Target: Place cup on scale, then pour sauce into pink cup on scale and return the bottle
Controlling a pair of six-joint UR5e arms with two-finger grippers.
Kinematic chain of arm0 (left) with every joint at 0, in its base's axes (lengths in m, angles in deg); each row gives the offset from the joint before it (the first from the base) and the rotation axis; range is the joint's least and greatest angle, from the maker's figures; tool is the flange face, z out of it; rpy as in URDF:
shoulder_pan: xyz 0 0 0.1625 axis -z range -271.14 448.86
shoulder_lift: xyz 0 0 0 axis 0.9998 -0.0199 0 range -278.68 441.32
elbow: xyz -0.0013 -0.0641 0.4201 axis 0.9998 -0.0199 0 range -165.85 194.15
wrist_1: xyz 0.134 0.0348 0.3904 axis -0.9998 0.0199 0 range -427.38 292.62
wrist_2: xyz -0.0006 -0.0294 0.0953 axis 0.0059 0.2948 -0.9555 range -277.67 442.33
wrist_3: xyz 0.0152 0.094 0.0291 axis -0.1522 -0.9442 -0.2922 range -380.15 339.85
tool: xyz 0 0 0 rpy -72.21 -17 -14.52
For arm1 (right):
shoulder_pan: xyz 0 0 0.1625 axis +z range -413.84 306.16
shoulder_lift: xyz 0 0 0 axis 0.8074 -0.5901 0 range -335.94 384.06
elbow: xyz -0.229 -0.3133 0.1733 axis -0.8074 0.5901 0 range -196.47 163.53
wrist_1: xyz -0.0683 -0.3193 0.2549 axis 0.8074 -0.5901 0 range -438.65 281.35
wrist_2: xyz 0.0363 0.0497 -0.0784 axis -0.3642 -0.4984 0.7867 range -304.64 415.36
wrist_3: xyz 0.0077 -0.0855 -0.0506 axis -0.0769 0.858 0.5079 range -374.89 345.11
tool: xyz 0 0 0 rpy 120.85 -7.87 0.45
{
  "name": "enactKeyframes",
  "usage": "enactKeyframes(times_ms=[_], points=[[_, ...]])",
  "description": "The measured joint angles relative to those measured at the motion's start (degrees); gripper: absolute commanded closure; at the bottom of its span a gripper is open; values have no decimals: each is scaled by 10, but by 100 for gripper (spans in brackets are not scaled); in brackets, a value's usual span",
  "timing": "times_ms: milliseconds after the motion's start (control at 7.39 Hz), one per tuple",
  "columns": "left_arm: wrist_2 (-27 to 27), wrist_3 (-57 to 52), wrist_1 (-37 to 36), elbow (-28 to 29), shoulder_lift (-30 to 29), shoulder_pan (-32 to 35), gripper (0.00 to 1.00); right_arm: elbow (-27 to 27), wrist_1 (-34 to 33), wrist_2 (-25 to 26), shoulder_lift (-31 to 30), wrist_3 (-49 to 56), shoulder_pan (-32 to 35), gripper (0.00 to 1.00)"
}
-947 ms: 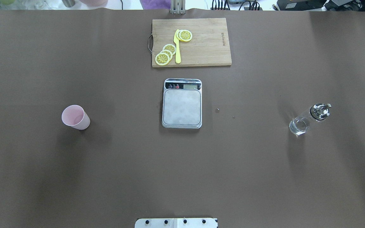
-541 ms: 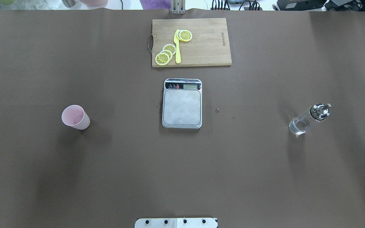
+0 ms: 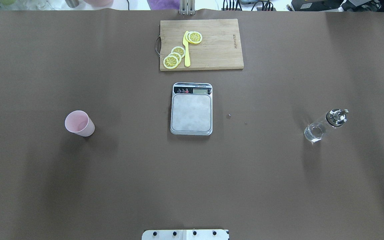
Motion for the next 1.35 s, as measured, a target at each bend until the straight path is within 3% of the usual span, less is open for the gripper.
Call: enactKeyframes(times_ms=[271, 541, 947, 1353], points=[[31, 98, 73, -2, 26, -25, 2, 0, 60, 0, -19, -74, -26, 0], [29, 232, 100, -22, 33, -72, 3, 1, 115, 3, -43, -117, -45, 0], [-73, 417, 114, -64, 19, -202, 4, 1, 150, 3, -69, -126, -51, 0], [-188, 499, 108, -57, -23, -328, 7, 1, 154, 3, -72, -126, -51, 0]])
